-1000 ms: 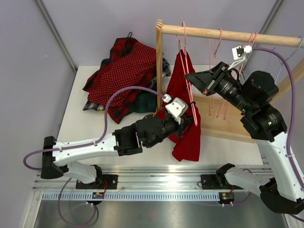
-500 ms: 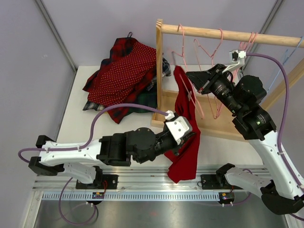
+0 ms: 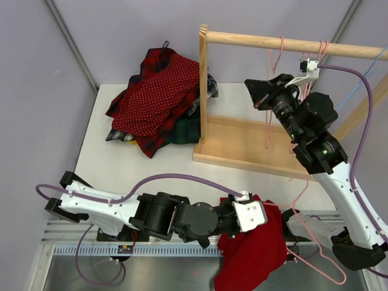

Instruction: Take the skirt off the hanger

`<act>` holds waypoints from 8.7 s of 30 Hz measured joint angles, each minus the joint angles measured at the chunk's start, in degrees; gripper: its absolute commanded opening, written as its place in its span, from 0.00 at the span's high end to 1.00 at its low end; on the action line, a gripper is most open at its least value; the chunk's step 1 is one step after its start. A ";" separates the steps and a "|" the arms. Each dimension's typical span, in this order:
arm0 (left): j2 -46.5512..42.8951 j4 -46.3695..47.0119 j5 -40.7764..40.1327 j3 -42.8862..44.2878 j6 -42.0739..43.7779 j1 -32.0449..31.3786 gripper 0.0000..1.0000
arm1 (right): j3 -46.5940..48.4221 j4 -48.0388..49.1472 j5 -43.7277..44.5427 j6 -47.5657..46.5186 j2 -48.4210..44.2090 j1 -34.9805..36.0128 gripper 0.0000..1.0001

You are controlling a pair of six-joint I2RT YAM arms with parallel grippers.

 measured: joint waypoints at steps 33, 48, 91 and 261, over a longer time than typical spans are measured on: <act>-36.92 -17.20 -10.91 -38.40 -22.82 28.06 1.00 | -16.13 -51.36 -23.12 0.17 0.17 0.00 0.22; -46.01 -20.61 -12.20 -38.25 -23.12 28.06 1.00 | -28.92 -41.44 -24.35 3.58 6.86 0.39 0.26; -44.09 -20.96 -12.55 -37.64 -23.67 28.06 1.00 | -47.45 -17.88 -24.65 16.57 9.84 14.51 1.00; -21.55 2.32 24.63 -25.97 -17.68 81.61 0.01 | 31.08 -45.35 16.28 -10.16 3.89 16.92 0.01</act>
